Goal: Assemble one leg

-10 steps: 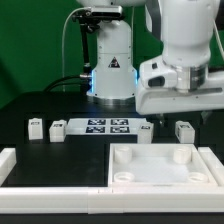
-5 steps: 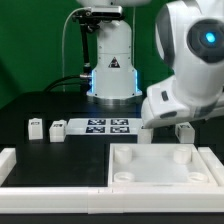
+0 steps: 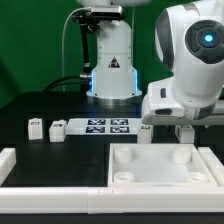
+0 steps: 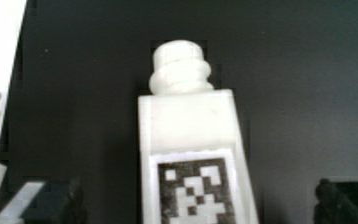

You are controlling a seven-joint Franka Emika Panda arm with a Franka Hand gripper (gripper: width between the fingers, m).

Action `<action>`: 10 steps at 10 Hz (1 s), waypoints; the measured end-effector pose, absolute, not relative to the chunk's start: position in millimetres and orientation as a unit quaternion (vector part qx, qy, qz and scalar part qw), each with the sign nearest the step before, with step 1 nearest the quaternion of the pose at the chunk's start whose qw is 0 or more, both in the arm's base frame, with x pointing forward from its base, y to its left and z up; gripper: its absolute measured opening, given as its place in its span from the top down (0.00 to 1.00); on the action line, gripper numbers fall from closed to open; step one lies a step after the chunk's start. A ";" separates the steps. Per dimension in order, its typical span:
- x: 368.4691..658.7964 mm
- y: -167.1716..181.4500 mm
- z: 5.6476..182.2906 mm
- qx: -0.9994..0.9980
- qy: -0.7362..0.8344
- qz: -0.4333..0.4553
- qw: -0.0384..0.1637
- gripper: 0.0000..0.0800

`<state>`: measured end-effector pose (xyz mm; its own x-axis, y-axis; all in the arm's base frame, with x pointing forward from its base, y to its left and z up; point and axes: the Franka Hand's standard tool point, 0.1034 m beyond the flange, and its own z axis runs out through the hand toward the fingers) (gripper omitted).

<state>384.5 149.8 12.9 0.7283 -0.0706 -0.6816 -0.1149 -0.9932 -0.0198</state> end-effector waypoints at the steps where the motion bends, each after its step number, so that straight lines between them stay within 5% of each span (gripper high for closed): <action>1: 384.3 148.9 12.4 -0.929 0.051 0.366 0.030 0.19; 3: 383.3 149.5 11.2 -0.928 0.049 0.367 0.031 0.19; 5: 383.6 149.1 11.1 -0.929 0.043 0.367 0.034 0.52; 6: 384.0 148.4 11.1 -0.929 0.041 0.367 0.036 0.52; 7: 383.9 148.5 11.1 -0.929 0.041 0.367 0.035 0.64; 10: 383.9 148.5 11.1 -0.929 0.041 0.367 0.035 0.64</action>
Offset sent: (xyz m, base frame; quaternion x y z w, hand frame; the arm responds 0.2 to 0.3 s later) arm -0.0004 0.0044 -0.0014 0.0087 -0.0050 -0.0182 0.9998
